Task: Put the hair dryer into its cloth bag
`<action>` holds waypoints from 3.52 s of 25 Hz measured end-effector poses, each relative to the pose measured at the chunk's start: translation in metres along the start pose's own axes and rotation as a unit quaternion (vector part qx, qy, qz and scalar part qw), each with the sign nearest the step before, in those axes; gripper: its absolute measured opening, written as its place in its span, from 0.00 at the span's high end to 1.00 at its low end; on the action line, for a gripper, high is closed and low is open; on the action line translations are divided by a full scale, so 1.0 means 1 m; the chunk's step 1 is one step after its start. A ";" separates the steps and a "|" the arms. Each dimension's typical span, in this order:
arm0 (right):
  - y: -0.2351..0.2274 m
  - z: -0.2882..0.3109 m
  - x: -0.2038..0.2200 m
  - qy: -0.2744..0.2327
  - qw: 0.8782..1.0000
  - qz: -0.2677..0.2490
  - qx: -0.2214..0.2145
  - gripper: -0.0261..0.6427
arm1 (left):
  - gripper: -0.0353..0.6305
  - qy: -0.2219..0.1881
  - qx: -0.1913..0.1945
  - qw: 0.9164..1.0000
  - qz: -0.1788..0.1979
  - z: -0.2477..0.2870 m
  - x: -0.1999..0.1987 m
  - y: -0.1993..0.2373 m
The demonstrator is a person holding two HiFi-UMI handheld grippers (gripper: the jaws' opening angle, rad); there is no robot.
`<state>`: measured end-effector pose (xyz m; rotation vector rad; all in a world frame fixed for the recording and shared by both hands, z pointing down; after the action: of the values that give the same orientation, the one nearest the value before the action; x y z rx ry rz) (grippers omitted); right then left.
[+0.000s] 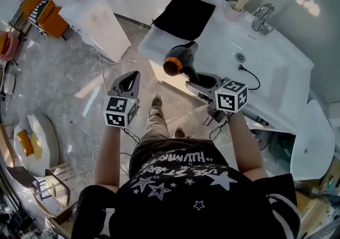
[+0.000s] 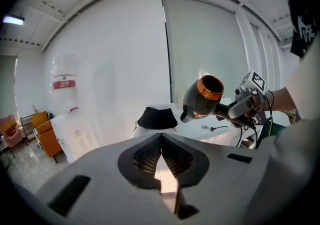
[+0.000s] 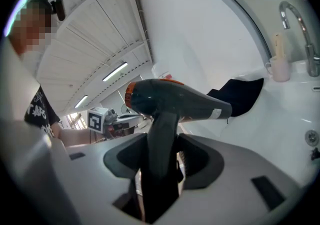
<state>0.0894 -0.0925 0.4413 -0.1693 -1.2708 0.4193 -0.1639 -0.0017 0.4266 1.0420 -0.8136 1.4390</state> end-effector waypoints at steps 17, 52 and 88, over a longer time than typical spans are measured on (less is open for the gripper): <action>-0.052 0.053 -0.021 0.033 0.998 0.033 -0.036 0.66 | 0.74 0.071 0.135 0.963 0.223 0.202 -0.044 0.081; -0.079 0.085 -0.039 0.037 0.997 0.049 -0.042 0.66 | 0.91 0.116 0.265 0.902 0.322 0.321 -0.072 0.076; -0.200 0.148 -0.068 0.187 0.961 -0.075 0.192 0.66 | 0.91 0.073 0.357 0.911 0.191 0.305 -0.125 0.091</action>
<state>-0.0252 -0.3175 0.4950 0.1710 -0.8054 0.4689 -0.2092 -0.3404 0.4310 1.3315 -0.3798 2.2172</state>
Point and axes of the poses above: the fingertips, and each gripper's own axes: z forward along the fingers, y to its left, x out of its underside, the point moved 7 cm from there along -z, backward along the fingers, and after that the axes turned 9 degrees about -z, right-handed, at the moved point
